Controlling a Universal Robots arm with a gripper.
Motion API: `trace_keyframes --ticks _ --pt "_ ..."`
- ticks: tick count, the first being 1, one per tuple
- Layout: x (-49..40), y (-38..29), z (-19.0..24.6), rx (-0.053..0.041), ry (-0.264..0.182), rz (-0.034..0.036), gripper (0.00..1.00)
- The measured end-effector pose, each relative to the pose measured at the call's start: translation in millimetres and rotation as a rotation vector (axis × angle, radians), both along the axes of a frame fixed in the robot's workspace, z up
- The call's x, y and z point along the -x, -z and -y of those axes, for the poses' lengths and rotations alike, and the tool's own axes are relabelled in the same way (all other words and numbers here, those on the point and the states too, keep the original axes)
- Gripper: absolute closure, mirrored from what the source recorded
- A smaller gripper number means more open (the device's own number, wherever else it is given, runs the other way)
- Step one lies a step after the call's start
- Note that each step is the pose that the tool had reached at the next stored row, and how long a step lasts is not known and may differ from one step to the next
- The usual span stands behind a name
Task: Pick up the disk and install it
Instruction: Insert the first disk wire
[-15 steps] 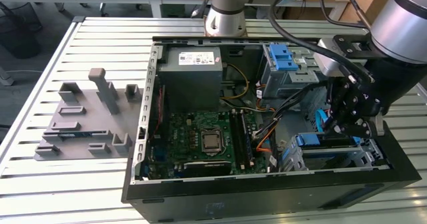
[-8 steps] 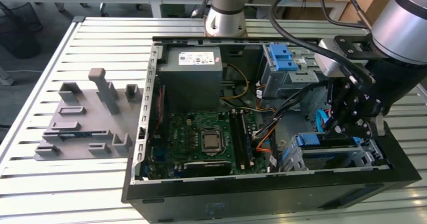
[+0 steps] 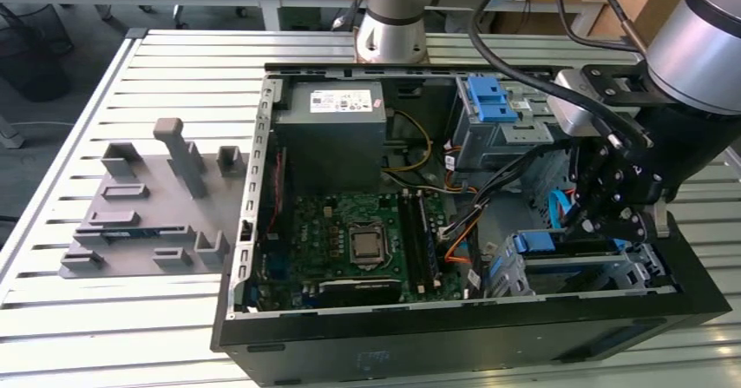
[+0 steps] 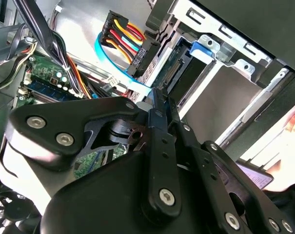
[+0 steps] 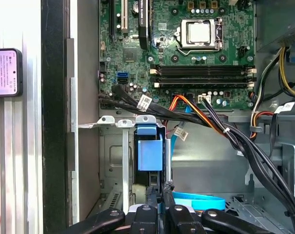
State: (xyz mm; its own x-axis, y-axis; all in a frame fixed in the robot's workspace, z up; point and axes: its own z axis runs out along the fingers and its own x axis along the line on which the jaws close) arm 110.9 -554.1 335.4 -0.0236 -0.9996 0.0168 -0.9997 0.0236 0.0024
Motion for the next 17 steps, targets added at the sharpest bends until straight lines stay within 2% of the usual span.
trace_keyframes --ticks 17 --pt "-0.6 2.3 0.2 -0.0025 0.000 -0.0001 0.84"
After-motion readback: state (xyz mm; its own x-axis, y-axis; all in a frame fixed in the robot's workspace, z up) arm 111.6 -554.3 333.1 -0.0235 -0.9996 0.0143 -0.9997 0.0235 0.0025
